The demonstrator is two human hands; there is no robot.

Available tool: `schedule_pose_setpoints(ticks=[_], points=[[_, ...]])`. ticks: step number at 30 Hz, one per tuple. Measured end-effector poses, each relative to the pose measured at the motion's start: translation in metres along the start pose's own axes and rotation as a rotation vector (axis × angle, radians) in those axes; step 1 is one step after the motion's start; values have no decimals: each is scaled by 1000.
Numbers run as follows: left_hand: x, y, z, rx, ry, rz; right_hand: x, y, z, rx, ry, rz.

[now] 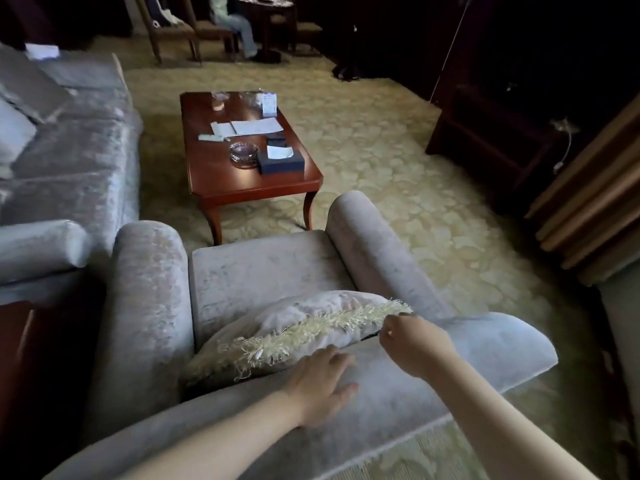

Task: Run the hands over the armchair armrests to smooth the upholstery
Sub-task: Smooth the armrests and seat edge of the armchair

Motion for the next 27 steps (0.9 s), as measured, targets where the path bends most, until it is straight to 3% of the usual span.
schedule_pose_setpoints(ticks=[3, 9, 13, 19, 27], points=[[-4, 60, -42, 101, -42, 49, 23, 28, -55, 9, -10, -25], [-31, 160, -109, 484, -65, 158, 47, 97, -136, 120, -61, -32], [-32, 206, -143, 656, -118, -13, 64, 124, -179, 349, -120, -40], [-25, 205, -157, 841, 72, -377, 93, 159, -205, 771, -172, 35], [-20, 209, -166, 882, 148, -421, 78, 233, -166, 1112, -176, 164]])
Point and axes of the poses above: each hand's wrist, its own y-axis towards the middle knuckle, its own x-axis out of the back of the hand, z = x × y, the point moved 4 cm from there along y, towards the middle knuckle, and after that the axes turned 3 degrees about y, right-handed, at the moved point
